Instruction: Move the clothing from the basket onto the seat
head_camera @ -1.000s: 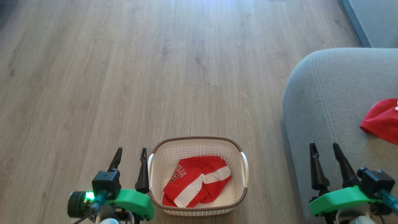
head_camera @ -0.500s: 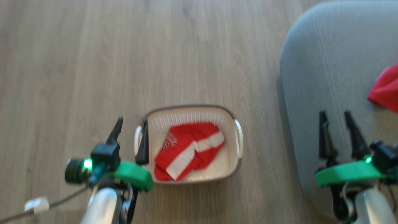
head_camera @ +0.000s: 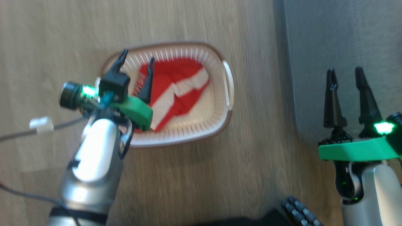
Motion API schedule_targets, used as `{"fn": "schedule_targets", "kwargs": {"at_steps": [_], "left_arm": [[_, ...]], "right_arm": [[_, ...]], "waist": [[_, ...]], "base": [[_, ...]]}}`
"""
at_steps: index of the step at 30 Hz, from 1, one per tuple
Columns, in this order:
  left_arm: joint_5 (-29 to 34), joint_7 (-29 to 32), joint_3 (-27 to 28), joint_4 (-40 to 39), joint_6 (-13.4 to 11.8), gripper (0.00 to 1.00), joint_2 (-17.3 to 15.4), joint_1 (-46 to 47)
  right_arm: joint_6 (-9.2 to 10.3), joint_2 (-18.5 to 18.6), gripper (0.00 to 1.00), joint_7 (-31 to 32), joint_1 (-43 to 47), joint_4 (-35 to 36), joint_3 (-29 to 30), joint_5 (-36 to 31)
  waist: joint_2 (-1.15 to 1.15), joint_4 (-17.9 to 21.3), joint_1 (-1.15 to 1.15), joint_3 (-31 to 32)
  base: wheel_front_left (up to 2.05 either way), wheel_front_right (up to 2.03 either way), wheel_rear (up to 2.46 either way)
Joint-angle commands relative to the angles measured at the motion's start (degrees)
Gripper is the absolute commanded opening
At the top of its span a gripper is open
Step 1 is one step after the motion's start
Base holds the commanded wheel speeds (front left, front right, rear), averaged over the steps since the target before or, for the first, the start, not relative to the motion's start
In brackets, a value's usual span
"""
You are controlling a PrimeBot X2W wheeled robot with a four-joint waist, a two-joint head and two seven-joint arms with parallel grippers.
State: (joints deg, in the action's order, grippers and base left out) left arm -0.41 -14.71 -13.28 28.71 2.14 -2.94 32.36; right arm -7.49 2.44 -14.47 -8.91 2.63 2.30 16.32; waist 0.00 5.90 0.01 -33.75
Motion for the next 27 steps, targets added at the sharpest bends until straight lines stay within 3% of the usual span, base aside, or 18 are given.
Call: {"fn": "schedule_targets", "kwargs": {"at_steps": [1, 9, 19, 27], "left_arm": [[0.4, -0.3, 0.9, 0.6, 0.4, 1.0, -1.2, 1.0], [2.4, -0.3, -2.8, 13.4, 2.0, 1.0, -2.0, 12.8], [5.8, -0.3, -8.2, 33.5, 3.7, 1.0, -4.1, 24.2], [8.3, 2.1, -11.4, 42.6, 2.3, 1.0, -4.3, 30.1]], "right_arm": [[0.0, 0.4, 1.0, -0.5, -0.4, 2.6, -1.4, 0.5], [0.0, 0.4, 1.0, -0.5, -1.1, 7.6, -1.9, 4.7], [0.0, 0.4, 1.0, -0.5, -0.9, 13.3, -5.9, 6.0], [0.0, 0.4, 1.0, -0.5, 1.1, 15.3, -6.2, 9.8]], "waist": [[0.0, 2.9, -0.01, -8.4], [0.0, 4.4, -0.01, -17.4], [0.0, 8.3, -0.01, -22.8], [0.0, 10.7, -0.01, -24.1]], "base": [[0.0, 0.0, 0.0], [0.0, 0.0, 0.0], [0.0, 0.0, 0.0], [0.0, 0.0, 0.0]]}}
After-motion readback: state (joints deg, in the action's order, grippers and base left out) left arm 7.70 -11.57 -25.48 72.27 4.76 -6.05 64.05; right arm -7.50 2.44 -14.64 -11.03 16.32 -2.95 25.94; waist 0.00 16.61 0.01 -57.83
